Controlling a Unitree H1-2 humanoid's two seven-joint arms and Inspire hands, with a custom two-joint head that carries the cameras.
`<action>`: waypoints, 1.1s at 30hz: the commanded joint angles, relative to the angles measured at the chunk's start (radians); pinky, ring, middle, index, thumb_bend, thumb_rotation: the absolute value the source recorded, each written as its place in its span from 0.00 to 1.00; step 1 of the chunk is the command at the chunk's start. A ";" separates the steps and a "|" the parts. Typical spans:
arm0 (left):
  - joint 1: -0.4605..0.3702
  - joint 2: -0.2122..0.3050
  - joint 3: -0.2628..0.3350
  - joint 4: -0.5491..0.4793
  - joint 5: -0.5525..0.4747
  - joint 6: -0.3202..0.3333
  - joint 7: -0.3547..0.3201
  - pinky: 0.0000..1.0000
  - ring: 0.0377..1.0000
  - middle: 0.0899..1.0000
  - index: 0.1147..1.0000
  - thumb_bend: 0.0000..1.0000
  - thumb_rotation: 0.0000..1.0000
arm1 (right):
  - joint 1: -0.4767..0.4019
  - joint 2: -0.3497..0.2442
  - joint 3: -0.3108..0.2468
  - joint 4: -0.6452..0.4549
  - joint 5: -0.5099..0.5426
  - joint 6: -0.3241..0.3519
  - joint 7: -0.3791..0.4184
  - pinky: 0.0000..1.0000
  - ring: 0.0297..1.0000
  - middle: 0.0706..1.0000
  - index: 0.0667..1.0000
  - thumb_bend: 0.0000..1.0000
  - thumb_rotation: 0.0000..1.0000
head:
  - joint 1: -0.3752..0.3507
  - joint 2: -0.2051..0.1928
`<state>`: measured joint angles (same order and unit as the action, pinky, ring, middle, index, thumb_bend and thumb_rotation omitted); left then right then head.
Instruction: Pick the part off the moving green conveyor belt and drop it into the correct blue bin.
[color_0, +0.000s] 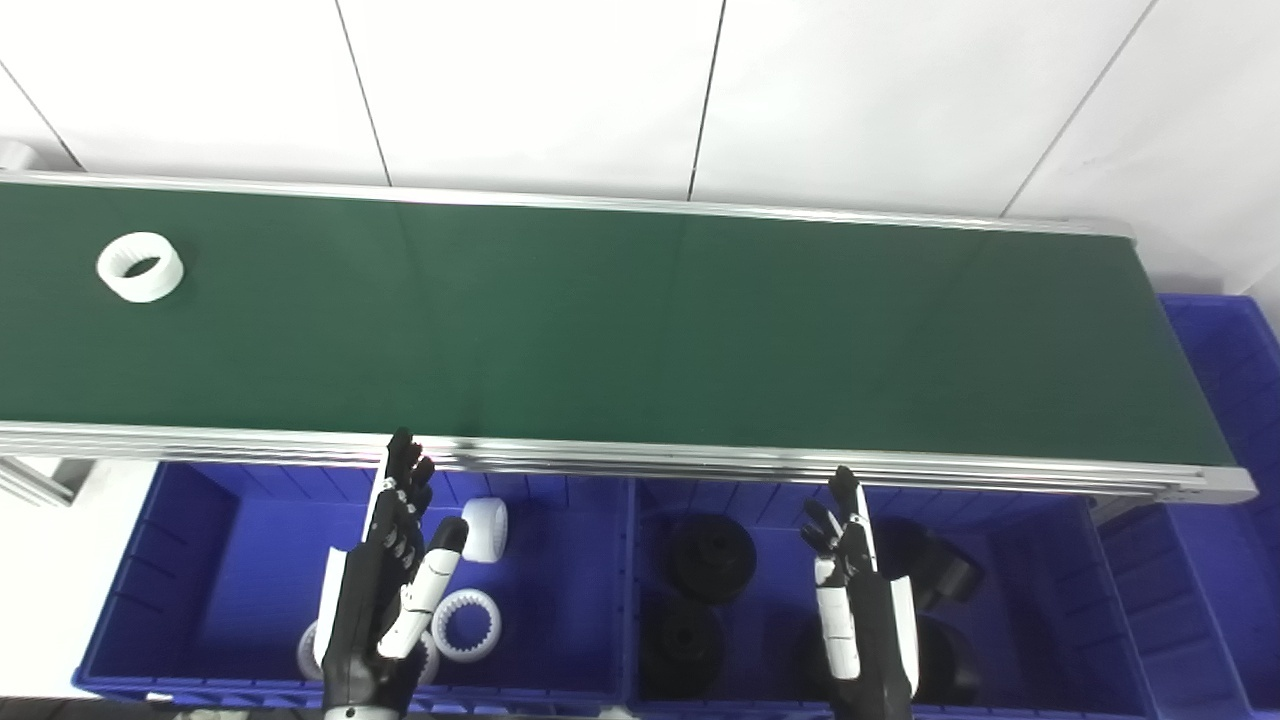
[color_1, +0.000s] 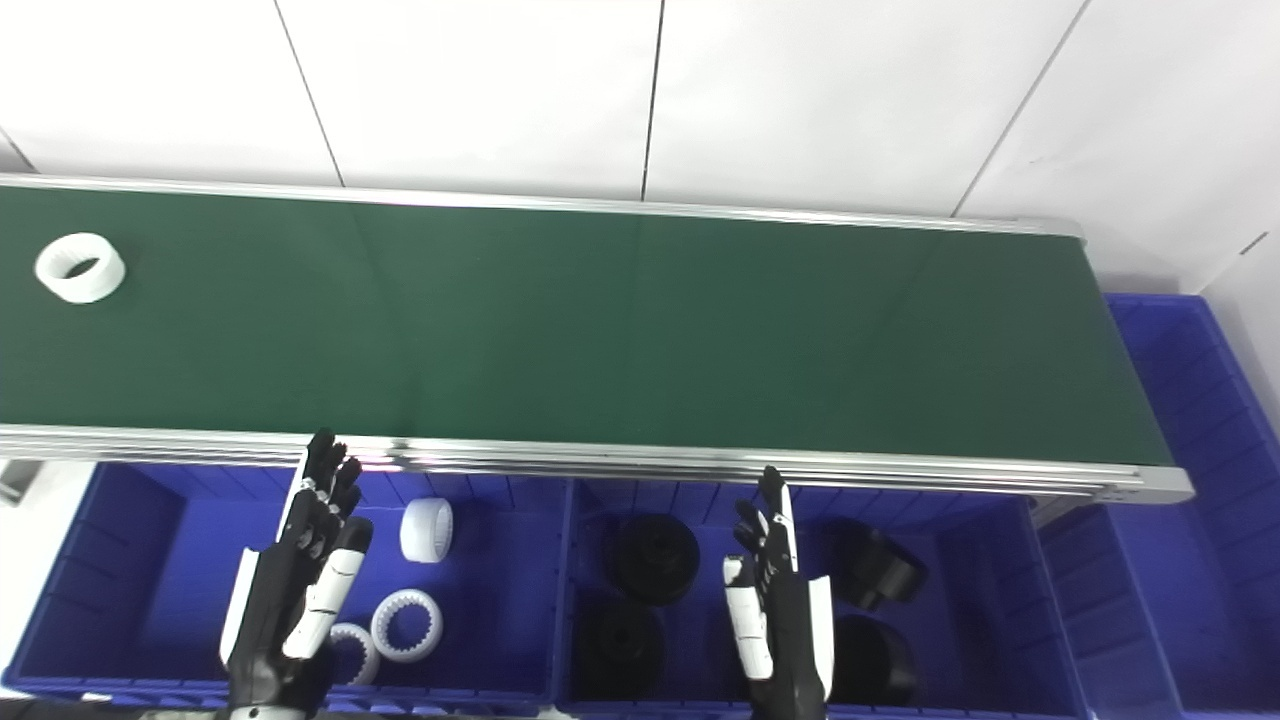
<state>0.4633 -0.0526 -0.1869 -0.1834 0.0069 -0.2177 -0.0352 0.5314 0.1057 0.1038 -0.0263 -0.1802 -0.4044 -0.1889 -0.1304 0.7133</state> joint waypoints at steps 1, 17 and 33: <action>-0.005 -0.005 -0.005 -0.017 -0.002 -0.032 -0.005 1.00 0.98 1.00 0.99 0.60 0.66 | -0.001 0.000 0.005 -0.010 -0.006 -0.060 -0.001 0.86 0.91 0.99 1.00 0.69 0.98 | 0.000 0.001; -0.008 -0.005 -0.005 -0.007 0.010 -0.038 -0.001 1.00 0.98 1.00 0.99 0.61 0.66 | -0.006 -0.009 0.012 -0.001 0.001 -0.064 -0.003 0.85 0.91 0.99 1.00 0.66 0.96 | 0.002 -0.001; -0.012 -0.010 -0.008 0.081 0.024 -0.115 0.003 1.00 0.98 1.00 1.00 0.62 0.67 | -0.013 -0.035 0.023 0.051 0.029 -0.065 -0.022 0.85 0.91 0.99 1.00 0.69 0.97 | 0.056 -0.133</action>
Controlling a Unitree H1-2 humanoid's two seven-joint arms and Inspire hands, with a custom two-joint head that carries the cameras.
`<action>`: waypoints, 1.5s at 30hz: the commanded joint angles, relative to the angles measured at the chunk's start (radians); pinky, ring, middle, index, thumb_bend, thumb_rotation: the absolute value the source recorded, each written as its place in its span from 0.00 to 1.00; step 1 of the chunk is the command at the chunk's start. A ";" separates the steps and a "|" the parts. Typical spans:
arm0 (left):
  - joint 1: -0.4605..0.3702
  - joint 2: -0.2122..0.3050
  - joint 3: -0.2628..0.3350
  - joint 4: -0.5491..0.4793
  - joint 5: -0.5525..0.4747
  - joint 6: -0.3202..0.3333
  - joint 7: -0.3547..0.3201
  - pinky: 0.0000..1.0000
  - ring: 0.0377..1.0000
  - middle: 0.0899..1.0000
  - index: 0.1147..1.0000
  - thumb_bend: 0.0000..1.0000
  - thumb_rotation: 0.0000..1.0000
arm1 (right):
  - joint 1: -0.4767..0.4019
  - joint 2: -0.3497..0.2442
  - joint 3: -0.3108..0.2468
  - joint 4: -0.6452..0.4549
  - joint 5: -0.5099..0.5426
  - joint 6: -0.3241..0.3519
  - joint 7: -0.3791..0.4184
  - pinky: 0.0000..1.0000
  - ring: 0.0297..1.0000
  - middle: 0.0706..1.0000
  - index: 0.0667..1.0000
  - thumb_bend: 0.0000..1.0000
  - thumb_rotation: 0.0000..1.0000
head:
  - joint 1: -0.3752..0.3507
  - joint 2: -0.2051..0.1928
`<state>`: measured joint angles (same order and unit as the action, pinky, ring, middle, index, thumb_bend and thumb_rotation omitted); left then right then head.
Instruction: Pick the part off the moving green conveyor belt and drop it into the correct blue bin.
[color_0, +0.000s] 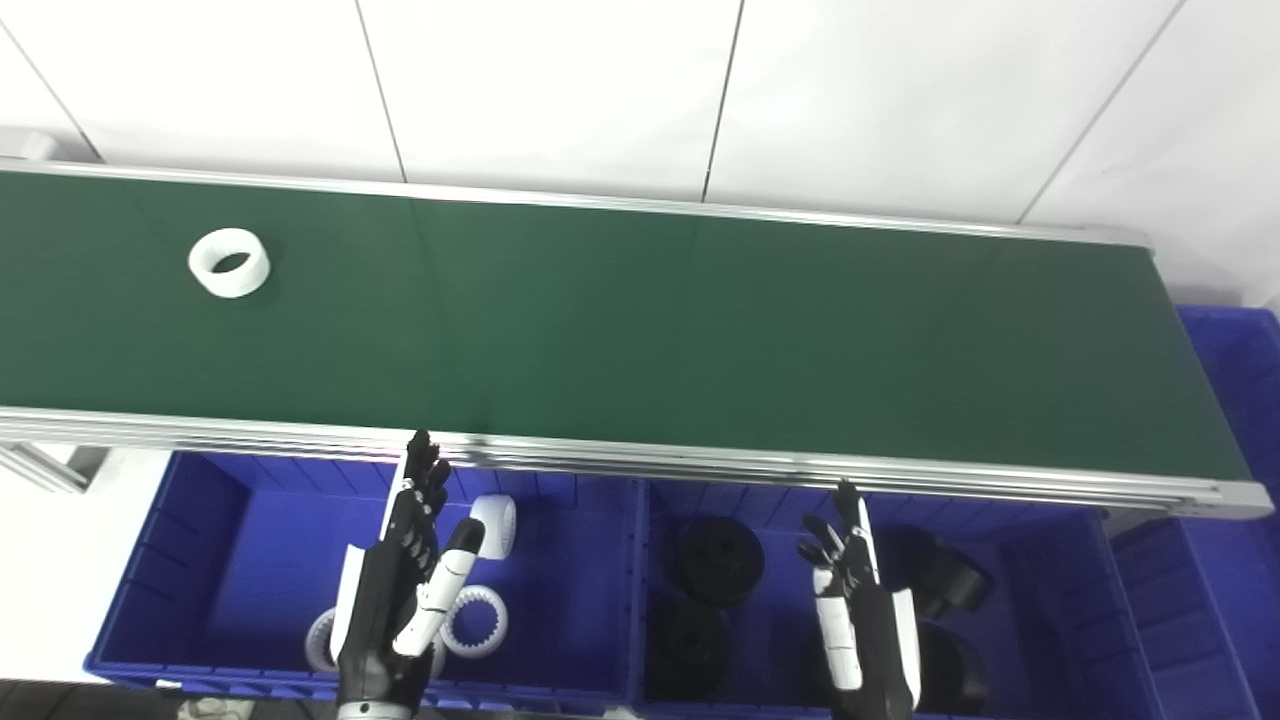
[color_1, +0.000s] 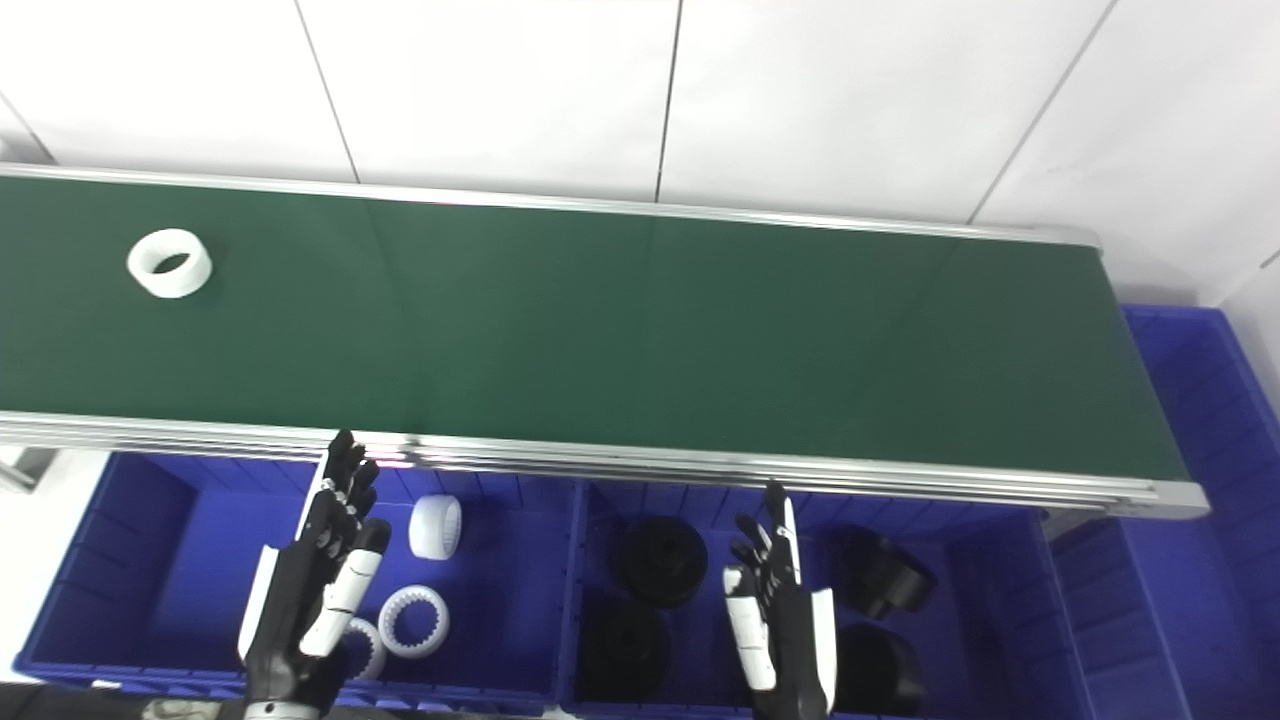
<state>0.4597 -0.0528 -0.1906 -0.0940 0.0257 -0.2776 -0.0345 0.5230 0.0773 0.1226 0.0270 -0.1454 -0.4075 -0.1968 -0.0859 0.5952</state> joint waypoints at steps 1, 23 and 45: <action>-0.011 -0.013 -0.005 0.001 0.010 -0.063 0.005 1.00 0.98 1.00 1.00 0.61 0.67 | -0.007 -0.011 0.006 0.004 -0.009 -0.062 -0.019 0.85 0.91 0.99 1.00 0.69 0.98 | 0.018 -0.021; -0.038 -0.080 -0.018 0.121 0.027 -0.120 0.032 0.96 0.98 1.00 0.96 0.65 0.57 | -0.056 -0.085 -0.003 0.095 0.076 -0.062 -0.029 0.93 0.93 1.00 1.00 0.53 1.00 | 0.192 -0.148; -0.495 0.087 0.120 -0.303 0.326 0.063 -0.008 0.70 0.82 0.80 0.80 0.91 0.40 | -0.103 -0.066 -0.002 0.141 0.097 -0.062 -0.005 0.92 0.92 1.00 1.00 0.53 1.00 | 0.172 -0.105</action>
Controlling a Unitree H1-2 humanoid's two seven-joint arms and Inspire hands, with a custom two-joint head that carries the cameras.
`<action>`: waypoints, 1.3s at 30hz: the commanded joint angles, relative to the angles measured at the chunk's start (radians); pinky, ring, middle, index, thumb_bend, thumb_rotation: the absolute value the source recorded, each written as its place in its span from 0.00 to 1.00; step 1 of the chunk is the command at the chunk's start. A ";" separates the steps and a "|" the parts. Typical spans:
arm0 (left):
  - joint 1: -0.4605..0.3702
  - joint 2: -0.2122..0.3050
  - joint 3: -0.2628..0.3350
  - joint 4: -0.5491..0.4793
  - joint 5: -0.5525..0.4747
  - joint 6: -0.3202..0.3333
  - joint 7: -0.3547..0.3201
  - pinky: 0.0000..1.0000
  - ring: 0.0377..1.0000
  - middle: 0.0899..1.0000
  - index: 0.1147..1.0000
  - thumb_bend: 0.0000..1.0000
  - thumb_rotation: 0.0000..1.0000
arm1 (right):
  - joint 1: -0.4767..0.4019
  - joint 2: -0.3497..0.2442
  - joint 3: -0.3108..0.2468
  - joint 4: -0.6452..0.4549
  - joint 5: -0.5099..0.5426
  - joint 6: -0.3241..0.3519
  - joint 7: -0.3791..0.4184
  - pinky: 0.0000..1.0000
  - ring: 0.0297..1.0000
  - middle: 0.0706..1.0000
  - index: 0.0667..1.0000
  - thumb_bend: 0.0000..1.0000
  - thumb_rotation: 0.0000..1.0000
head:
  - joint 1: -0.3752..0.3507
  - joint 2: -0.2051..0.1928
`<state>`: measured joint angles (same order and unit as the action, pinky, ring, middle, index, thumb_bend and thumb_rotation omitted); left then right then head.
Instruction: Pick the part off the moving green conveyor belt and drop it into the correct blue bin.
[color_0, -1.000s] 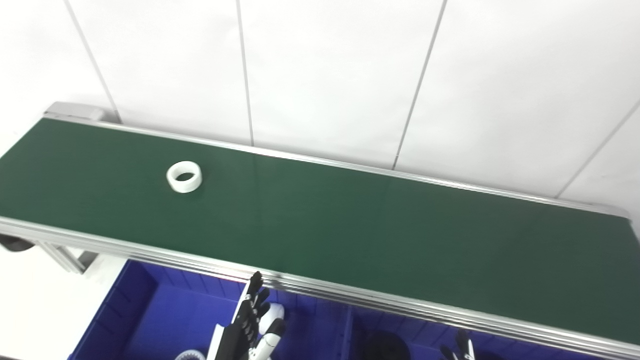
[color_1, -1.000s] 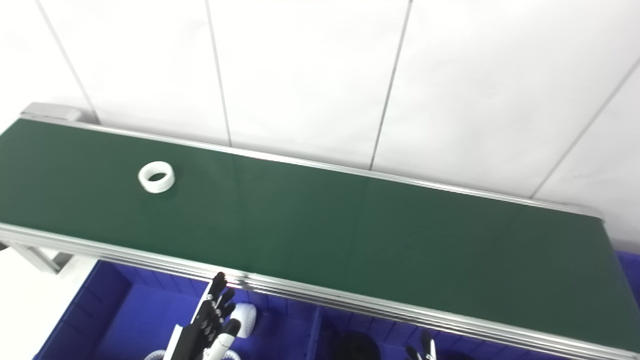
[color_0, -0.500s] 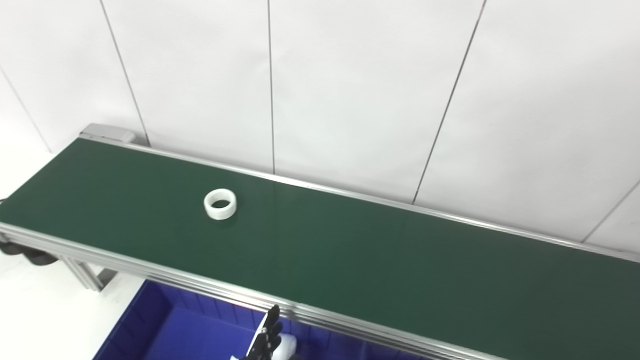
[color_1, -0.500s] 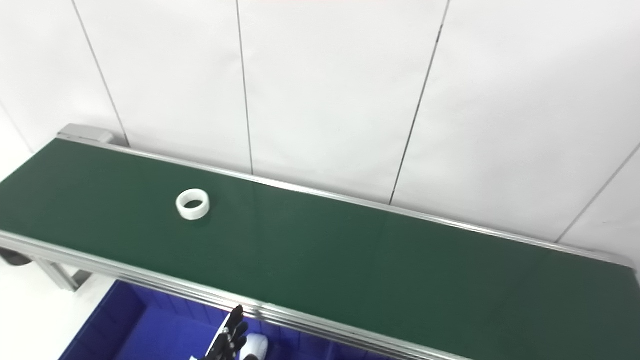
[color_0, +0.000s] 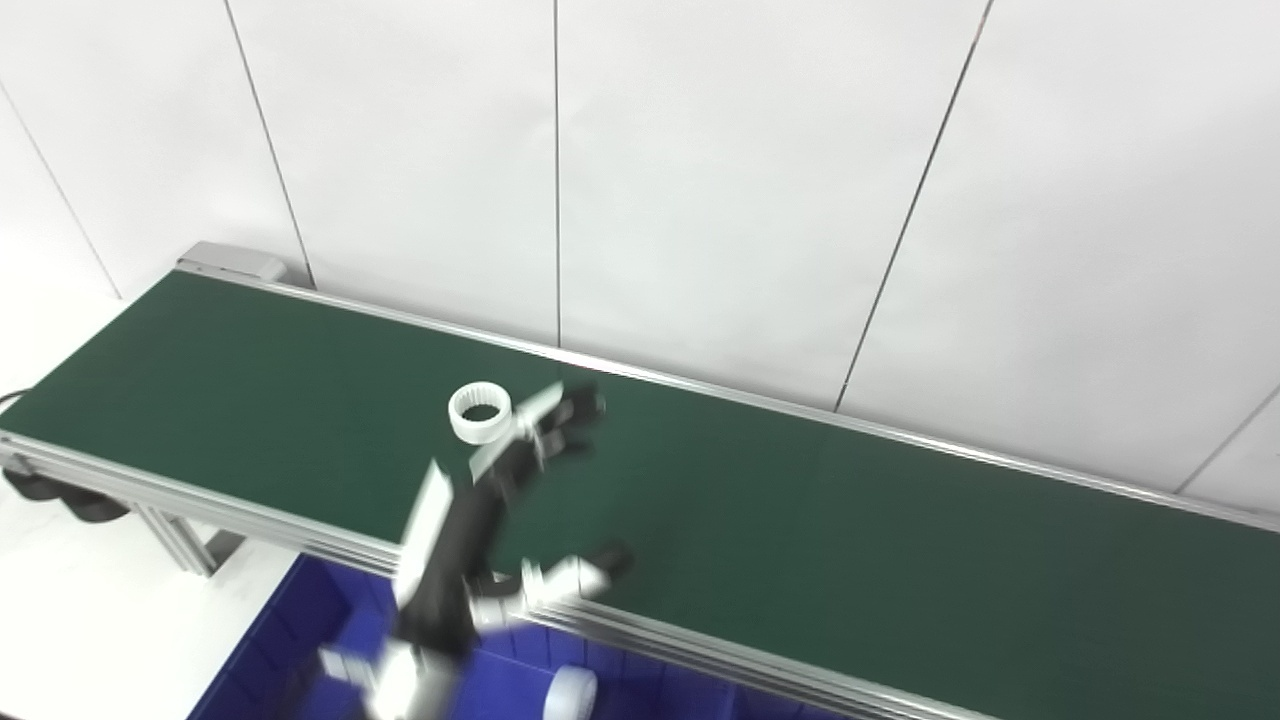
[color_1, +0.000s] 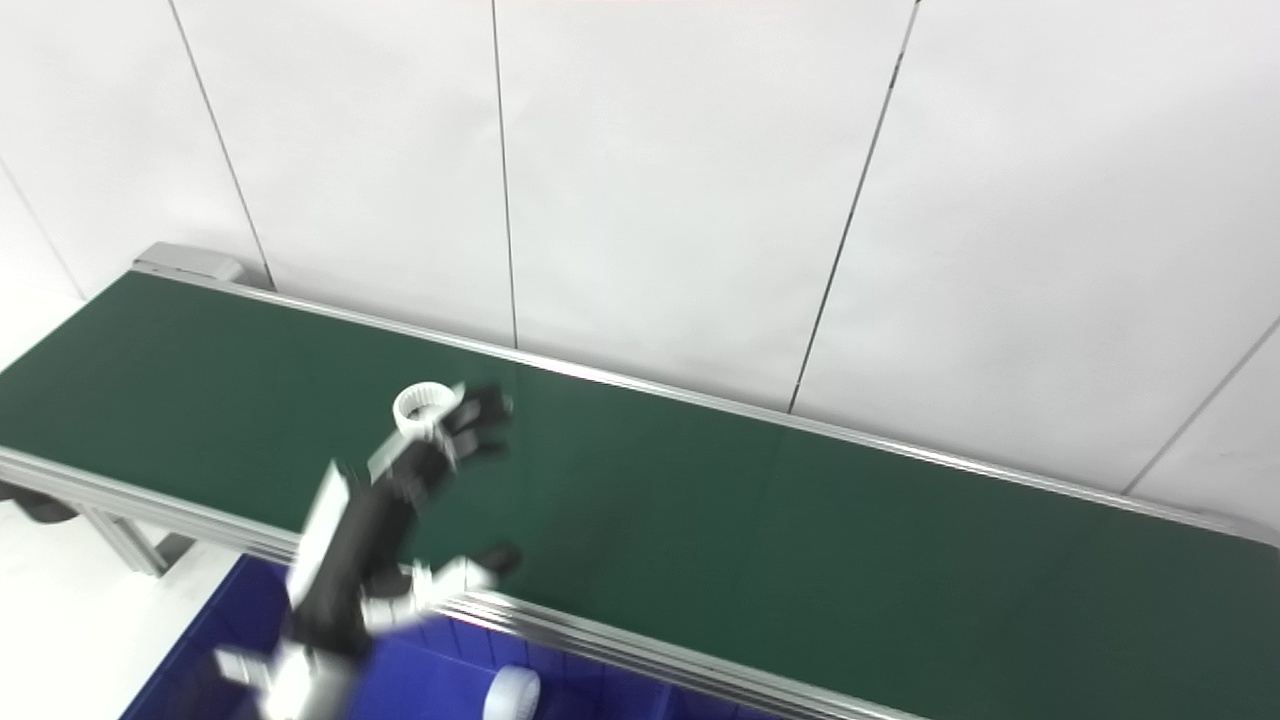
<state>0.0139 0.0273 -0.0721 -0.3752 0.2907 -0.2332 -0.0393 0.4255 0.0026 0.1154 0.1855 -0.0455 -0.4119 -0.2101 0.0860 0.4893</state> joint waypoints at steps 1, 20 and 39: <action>-0.085 0.024 0.007 -0.017 0.095 0.041 -0.008 0.74 0.84 0.81 0.80 0.89 0.40 | -0.007 0.011 0.008 -0.018 -0.005 -0.058 0.006 0.92 0.92 1.00 1.00 0.54 1.00 | -0.008 0.007; -0.658 0.316 -0.186 0.625 0.516 0.066 -0.018 0.75 0.80 0.77 0.75 0.96 0.28 | 0.001 0.040 0.040 -0.061 -0.045 -0.058 -0.008 0.86 0.92 1.00 1.00 0.67 0.96 | -0.086 0.092; -0.853 0.304 -0.415 1.038 0.574 0.107 -0.112 0.72 0.80 0.77 0.74 0.96 0.31 | 0.037 0.070 0.071 -0.129 -0.053 -0.057 -0.015 0.83 0.91 1.00 1.00 0.70 0.89 | -0.143 0.144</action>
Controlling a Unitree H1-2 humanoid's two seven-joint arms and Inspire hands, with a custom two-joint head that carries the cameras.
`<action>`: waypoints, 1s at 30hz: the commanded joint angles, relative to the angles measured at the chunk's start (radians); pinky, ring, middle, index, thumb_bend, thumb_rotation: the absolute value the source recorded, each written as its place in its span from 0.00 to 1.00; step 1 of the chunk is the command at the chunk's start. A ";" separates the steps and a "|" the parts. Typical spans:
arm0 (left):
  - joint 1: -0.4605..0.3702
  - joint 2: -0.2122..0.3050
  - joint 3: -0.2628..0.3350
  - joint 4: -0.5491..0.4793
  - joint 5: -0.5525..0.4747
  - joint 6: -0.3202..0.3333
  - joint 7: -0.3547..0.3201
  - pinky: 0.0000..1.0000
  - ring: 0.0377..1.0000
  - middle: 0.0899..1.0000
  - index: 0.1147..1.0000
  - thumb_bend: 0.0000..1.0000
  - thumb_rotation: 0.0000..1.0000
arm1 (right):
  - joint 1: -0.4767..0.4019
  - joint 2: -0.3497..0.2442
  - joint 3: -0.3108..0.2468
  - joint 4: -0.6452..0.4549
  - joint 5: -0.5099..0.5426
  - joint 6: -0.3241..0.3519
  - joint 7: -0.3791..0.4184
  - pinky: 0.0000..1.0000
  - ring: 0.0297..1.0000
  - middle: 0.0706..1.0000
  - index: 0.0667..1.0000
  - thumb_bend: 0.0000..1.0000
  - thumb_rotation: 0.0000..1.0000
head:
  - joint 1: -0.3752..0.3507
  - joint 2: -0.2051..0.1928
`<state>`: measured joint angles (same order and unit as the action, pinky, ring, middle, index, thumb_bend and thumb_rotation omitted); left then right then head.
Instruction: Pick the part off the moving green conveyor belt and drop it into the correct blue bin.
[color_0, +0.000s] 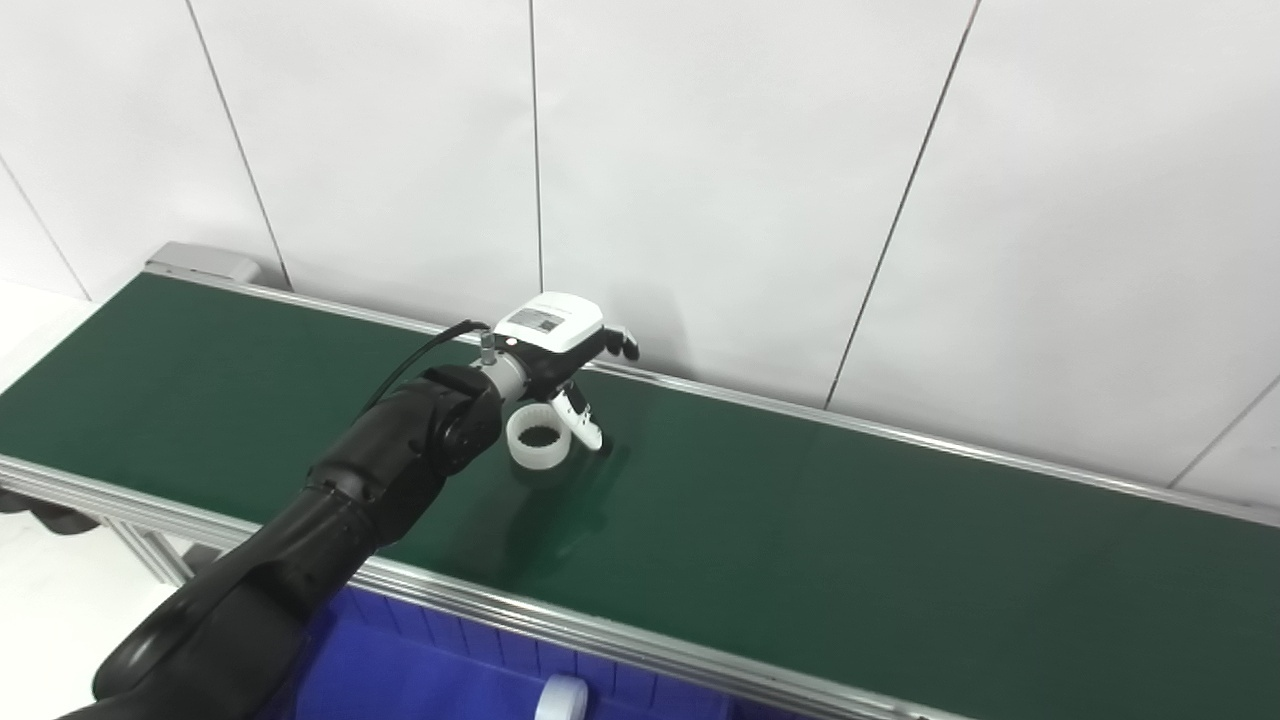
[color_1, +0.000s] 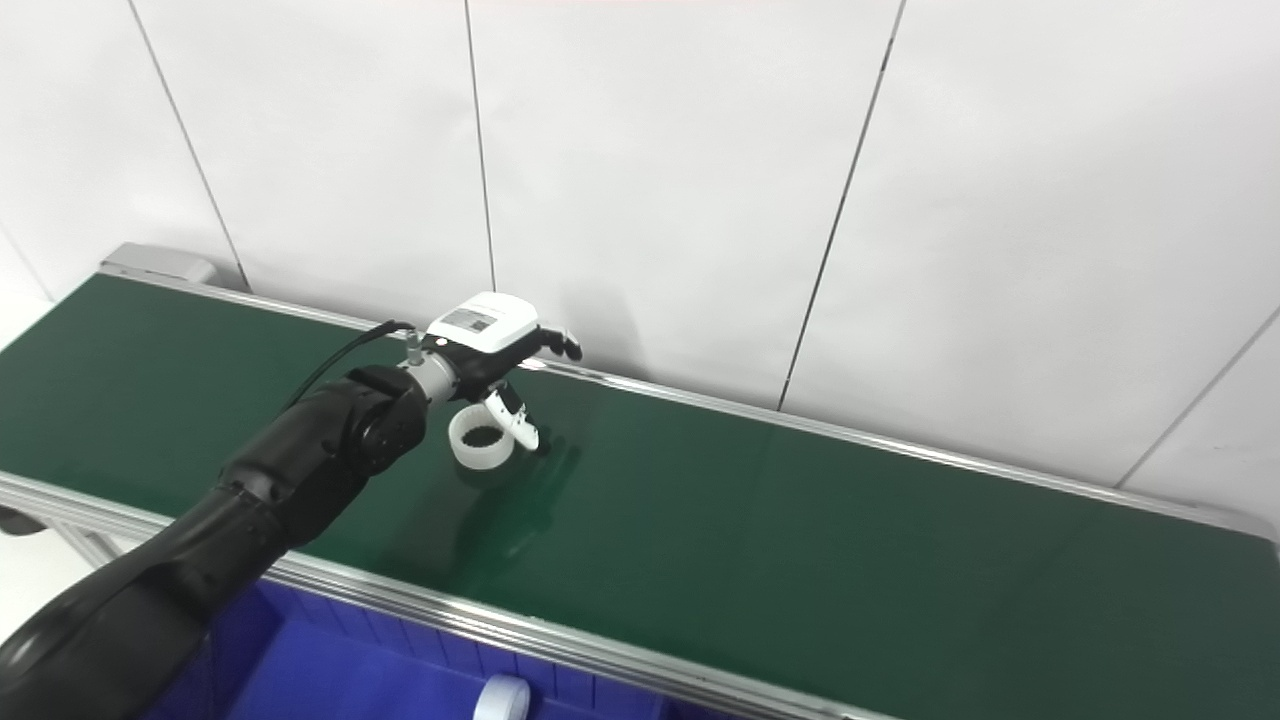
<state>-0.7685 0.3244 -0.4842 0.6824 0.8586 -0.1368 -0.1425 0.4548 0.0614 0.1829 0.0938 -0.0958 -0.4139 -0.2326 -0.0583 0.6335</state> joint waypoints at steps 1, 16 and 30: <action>-0.073 0.009 -0.010 -0.021 0.005 0.013 -0.021 0.72 0.80 0.77 0.74 0.96 0.32 | 0.010 0.013 0.004 -0.040 -0.005 -0.055 0.008 0.83 0.91 1.00 1.00 0.69 0.89 | 0.001 0.000; -0.031 0.027 -0.087 -0.008 0.080 0.025 0.026 0.70 0.75 0.72 0.68 1.00 0.24 | 0.034 0.034 -0.003 -0.069 -0.016 -0.055 0.021 0.81 0.91 1.00 1.00 0.72 0.88 | -0.022 0.018; 0.006 -0.030 -0.169 0.104 0.157 0.091 0.148 0.71 0.60 0.56 0.58 0.86 0.06 | 0.058 0.036 -0.001 -0.104 -0.014 -0.052 0.036 0.80 0.90 0.98 0.99 0.72 0.88 | -0.037 0.036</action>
<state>-0.7558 0.2903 -0.6516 0.7515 1.0100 -0.0678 -0.0092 0.4995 0.0881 0.1808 0.0262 -0.1033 -0.4140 -0.2104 -0.0951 0.6703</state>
